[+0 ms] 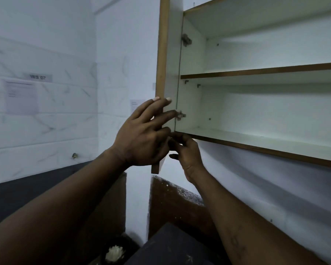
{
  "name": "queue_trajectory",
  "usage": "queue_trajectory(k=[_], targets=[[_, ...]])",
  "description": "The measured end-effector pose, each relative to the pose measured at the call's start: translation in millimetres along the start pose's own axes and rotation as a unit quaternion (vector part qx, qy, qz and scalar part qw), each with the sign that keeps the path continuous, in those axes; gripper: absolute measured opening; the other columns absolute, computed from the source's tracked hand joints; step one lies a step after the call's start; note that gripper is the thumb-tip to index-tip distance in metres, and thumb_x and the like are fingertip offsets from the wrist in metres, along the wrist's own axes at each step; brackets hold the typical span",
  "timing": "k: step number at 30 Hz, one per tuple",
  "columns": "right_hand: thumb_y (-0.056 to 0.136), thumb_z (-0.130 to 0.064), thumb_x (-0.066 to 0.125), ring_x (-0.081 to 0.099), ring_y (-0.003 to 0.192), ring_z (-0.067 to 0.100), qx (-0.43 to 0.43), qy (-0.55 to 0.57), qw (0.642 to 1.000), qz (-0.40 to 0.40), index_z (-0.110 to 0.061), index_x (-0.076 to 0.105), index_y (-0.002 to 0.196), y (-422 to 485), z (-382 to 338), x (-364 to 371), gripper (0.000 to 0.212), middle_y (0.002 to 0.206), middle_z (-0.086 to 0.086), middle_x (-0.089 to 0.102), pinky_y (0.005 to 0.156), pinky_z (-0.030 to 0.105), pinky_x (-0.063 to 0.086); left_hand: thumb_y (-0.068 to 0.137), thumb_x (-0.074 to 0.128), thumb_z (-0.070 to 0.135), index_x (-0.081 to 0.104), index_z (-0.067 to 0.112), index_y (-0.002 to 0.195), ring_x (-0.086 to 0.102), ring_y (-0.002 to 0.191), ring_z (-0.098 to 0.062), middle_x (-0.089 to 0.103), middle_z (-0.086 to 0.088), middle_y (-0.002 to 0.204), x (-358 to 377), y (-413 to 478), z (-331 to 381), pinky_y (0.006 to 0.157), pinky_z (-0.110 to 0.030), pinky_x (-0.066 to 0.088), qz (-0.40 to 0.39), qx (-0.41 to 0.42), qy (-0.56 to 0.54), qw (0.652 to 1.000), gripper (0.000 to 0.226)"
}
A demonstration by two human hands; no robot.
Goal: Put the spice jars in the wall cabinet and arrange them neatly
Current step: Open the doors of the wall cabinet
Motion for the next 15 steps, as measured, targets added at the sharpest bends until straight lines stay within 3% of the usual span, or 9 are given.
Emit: queue_trajectory(k=[3,6,11,15], targets=[[0.085,-0.043,0.079,0.07,0.098,0.015,-0.039,-0.087,0.995,0.028,-0.029,0.073,0.106,2,-2,31,0.026,0.101,-0.012,0.074,0.08,0.037,0.061,0.09,0.05,0.03,0.076,0.012,0.079,0.033,0.146,-0.037,0.065,-0.009,0.133,-12,-24,-21,0.116,-0.052,0.03,-0.034,-0.022,0.038,0.998,0.034],[0.087,-0.045,0.077,0.066,0.095,0.003,-0.08,-0.173,0.981,0.042,-0.03,0.071,0.113,1,-5,64,0.03,0.107,-0.018,0.072,0.081,0.027,0.057,0.092,0.048,0.029,0.079,0.012,0.081,0.039,0.142,-0.037,0.071,-0.008,0.124,-18,-45,-43,0.119,-0.048,0.027,-0.078,-0.047,0.08,0.993,0.036],[0.089,-0.04,0.074,0.066,0.108,0.012,-0.114,-0.297,0.948,-0.019,-0.033,0.063,0.132,1,0,124,0.045,0.132,-0.012,0.066,0.091,0.029,0.056,0.087,0.049,0.022,0.079,0.012,0.093,0.037,0.142,-0.037,0.07,-0.007,0.124,-16,-88,-85,0.122,-0.046,0.019,-0.169,-0.101,0.147,0.969,0.033],[0.089,-0.025,0.066,0.056,0.131,0.02,-0.122,-0.403,0.898,-0.13,-0.032,0.052,0.145,-1,11,173,0.058,0.149,-0.008,0.054,0.106,0.034,0.047,0.082,0.04,0.022,0.076,0.011,0.104,0.04,0.14,-0.034,0.066,-0.006,0.13,-6,-131,-118,0.123,-0.047,0.016,-0.263,-0.149,0.187,0.935,0.043]])
Point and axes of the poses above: each hand's wrist, its own y-axis towards the middle knuckle, its own x-axis out of the palm, z = x × y, the point moved 6 cm from there along y, towards the middle knuckle
